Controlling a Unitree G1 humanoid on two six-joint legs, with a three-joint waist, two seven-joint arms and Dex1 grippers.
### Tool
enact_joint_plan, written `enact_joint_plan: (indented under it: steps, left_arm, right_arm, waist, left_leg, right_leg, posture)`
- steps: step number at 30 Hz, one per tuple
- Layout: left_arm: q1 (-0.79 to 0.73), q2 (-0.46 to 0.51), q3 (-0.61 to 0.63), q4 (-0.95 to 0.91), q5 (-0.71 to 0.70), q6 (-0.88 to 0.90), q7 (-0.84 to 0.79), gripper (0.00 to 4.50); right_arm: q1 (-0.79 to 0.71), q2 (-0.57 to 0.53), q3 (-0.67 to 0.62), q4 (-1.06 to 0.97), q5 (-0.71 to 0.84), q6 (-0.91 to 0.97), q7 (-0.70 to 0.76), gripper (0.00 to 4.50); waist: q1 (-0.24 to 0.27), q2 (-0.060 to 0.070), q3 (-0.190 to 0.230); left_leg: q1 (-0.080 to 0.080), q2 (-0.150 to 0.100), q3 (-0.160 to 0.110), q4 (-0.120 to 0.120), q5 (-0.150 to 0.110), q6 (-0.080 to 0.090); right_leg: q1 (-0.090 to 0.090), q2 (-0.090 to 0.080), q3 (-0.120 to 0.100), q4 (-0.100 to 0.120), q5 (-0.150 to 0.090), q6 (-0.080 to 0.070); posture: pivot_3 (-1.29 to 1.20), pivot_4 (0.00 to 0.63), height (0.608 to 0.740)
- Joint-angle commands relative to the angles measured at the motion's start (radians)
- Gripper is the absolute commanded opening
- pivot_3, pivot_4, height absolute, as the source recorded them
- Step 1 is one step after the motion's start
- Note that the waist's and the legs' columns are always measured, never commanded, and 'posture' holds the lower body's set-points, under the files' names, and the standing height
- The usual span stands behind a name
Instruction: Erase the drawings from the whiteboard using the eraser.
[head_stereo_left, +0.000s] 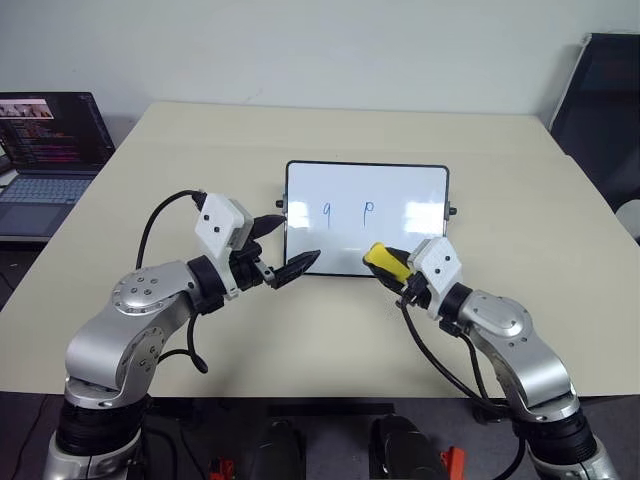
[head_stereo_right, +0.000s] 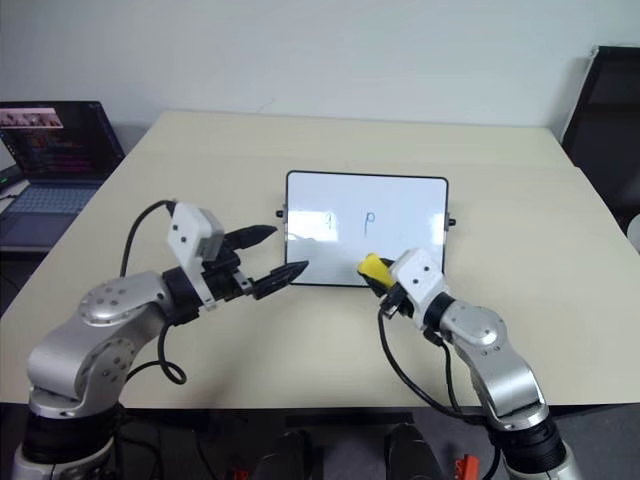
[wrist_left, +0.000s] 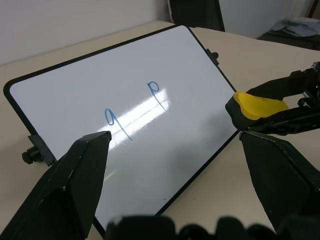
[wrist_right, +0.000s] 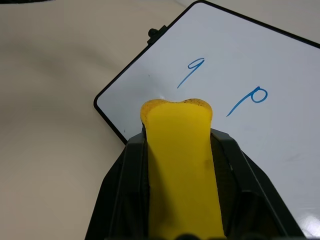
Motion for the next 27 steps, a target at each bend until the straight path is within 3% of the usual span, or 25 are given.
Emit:
enact_joint_plan:
  steps: [1, 7, 17, 22, 27]
  left_arm:
    - [0.001, 0.011, 0.014, 0.021, 0.019, -0.056, -0.018, 4.5]
    - [0.025, 0.027, 0.009, 0.204, 0.101, -0.213, -0.089, 4.5]
    - [-0.027, 0.022, -0.023, 0.325, 0.127, -0.322, -0.187, 4.5]
    - [-0.03, 0.024, -0.041, 0.345, 0.124, -0.354, -0.246, 4.5]
    - [-0.024, 0.02, -0.041, 0.38, 0.135, -0.391, -0.272, 4.5]
  right_arm:
    - [-0.041, 0.001, 0.008, 0.0, -0.006, -0.042, 0.008, 1.28]
    - [-0.205, 0.03, 0.04, 0.146, -0.069, -0.075, -0.03, 1.28]
    - [-0.502, 0.096, 0.034, 0.572, -0.193, -0.169, -0.139, 1.28]
    - [-0.536, 0.077, 0.046, 0.726, -0.232, -0.206, -0.135, 1.28]
    - [-0.462, 0.025, 0.104, 0.675, -0.235, -0.143, 0.004, 1.28]
  waist:
    - [0.0, 0.0, 0.0]
    - [-0.002, 0.0, 0.0]
    - [0.001, 0.0, 0.0]
    - [0.0, 0.001, 0.0]
    - [0.0, 0.0, 0.0]
  left_leg:
    - [0.0, 0.0, 0.0, 0.0, 0.0, 0.0]
    - [0.0, 0.0, 0.0, 0.0, 0.0, 0.0]
    - [0.0, 0.0, 0.0, -0.001, 0.0, 0.0]
    - [0.0, 0.0, 0.0, -0.001, 0.0, 0.0]
    - [0.0, 0.0, 0.0, -0.001, 0.0, 0.0]
  right_leg:
    - [0.0, 0.0, 0.0, 0.0, 0.0, 0.0]
    - [0.0, 0.0, 0.0, 0.0, 0.0, 0.0]
    - [0.0, 0.0, -0.001, 0.0, 0.0, 0.0]
    - [0.0, 0.001, -0.001, 0.0, 0.0, 0.0]
    - [0.001, 0.001, -0.001, 0.001, 0.0, 0.0]
  posture:
    - [0.0, 0.15, 0.74]
    - [0.0, 0.15, 0.74]
    - [0.0, 0.15, 0.74]
    - [0.0, 0.15, 0.74]
    - [0.0, 0.15, 0.74]
